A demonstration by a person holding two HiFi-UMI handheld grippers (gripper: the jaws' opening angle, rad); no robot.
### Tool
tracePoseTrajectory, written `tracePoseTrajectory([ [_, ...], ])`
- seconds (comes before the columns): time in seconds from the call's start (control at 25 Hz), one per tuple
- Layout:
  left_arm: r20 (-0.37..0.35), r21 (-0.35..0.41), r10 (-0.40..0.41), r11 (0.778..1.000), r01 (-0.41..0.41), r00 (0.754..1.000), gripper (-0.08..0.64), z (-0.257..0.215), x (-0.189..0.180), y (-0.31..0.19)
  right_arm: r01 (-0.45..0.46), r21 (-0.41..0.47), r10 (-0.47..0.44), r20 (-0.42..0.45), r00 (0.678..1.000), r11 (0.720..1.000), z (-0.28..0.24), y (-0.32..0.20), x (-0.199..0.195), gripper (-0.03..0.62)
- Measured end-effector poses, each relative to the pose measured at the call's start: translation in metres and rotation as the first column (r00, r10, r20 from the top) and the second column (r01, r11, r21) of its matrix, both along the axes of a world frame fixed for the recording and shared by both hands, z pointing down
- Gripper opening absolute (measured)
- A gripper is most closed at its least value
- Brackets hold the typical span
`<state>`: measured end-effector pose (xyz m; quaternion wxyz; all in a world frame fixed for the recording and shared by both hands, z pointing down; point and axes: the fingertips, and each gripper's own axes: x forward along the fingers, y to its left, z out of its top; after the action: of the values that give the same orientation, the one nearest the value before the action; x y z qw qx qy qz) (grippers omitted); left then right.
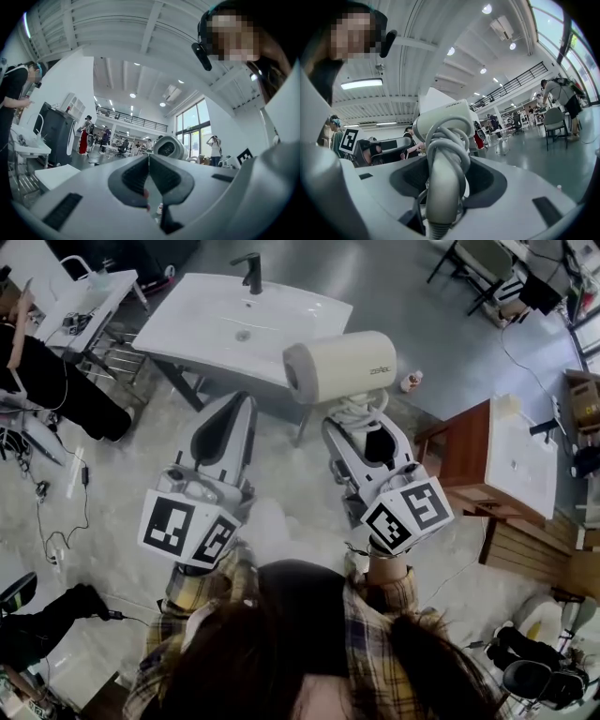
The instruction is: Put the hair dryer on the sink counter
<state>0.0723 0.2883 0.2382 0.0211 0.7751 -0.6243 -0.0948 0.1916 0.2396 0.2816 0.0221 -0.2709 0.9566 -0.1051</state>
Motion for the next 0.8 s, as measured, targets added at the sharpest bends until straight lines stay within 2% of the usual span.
tracePoseTrajectory([
  [0.32,-0.006,-0.016,-0.053,0.998,0.053,0.999,0.020,0.011,-0.023,-0.001,0.025,-0.022,-0.025,0.005,1.000,0.999,0.007,-0.010,-0.012,0.241],
  [0.52,-0.002,-0.029,-0.020,0.999,0.020,1.000,0.020,0.015,-0.046,-0.035,0.002,-0.033,-0.001,0.001,1.000,0.999,0.009,-0.038,-0.037,0.241],
  [0.8,0.001,-0.016,0.060,0.998,-0.060,0.998,0.020,0.002,-0.098,-0.101,-0.061,-0.028,0.061,-0.003,0.998,0.998,0.002,-0.089,-0.091,0.241],
])
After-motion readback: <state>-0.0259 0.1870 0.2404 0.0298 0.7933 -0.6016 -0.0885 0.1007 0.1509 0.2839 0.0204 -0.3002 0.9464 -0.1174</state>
